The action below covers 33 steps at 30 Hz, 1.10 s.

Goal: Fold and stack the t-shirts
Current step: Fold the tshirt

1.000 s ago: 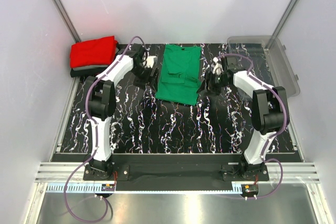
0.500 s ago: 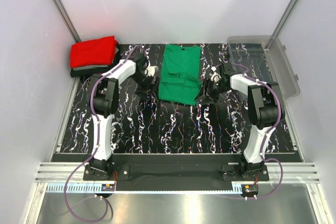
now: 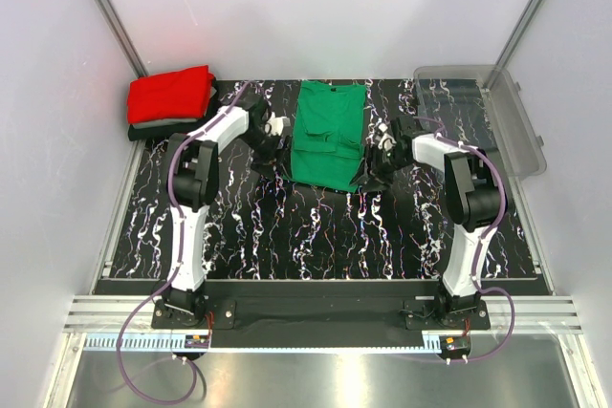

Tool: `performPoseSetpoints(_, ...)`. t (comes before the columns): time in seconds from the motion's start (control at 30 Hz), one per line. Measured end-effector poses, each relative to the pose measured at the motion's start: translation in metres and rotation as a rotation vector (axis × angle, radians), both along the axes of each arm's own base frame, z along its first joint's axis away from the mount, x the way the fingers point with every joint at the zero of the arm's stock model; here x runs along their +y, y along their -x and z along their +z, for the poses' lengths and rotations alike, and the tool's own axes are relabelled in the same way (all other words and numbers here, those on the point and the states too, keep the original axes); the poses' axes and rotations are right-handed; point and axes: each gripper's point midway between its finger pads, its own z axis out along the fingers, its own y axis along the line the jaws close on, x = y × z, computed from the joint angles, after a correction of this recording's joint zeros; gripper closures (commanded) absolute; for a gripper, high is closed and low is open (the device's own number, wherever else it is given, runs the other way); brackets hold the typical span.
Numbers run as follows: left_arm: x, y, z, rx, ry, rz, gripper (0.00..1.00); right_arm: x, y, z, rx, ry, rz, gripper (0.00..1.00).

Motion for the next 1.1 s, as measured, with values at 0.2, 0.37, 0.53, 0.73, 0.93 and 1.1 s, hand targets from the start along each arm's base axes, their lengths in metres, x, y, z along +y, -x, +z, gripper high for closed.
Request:
performPoseSetpoints(0.2,0.006,-0.055,0.030,-0.224,-0.048,-0.065,0.31,-0.016,-0.044,0.022,-0.177,0.094,0.039,0.47)
performPoseSetpoints(0.37,0.010,-0.116,0.073,-0.502,-0.072,-0.129,0.35,-0.034,-0.073,0.028,-0.319,0.209,0.104,0.48)
performPoseSetpoints(0.53,0.015,-0.134,0.063,-0.561,-0.110,-0.181,0.44,-0.042,-0.088,0.015,-0.367,0.272,0.171,0.49)
performPoseSetpoints(0.73,0.011,-0.100,0.025,-0.423,-0.054,-0.242,0.64,-0.041,-0.101,0.004,-0.388,0.275,0.216,0.53)
performPoseSetpoints(0.93,-0.012,-0.044,-0.002,-0.226,0.058,-0.285,0.85,-0.033,-0.110,0.015,-0.423,0.241,0.232,0.54)
performPoseSetpoints(1.1,-0.045,-0.018,-0.002,-0.177,0.114,-0.344,0.86,-0.021,-0.102,0.018,-0.412,0.202,0.262,0.56)
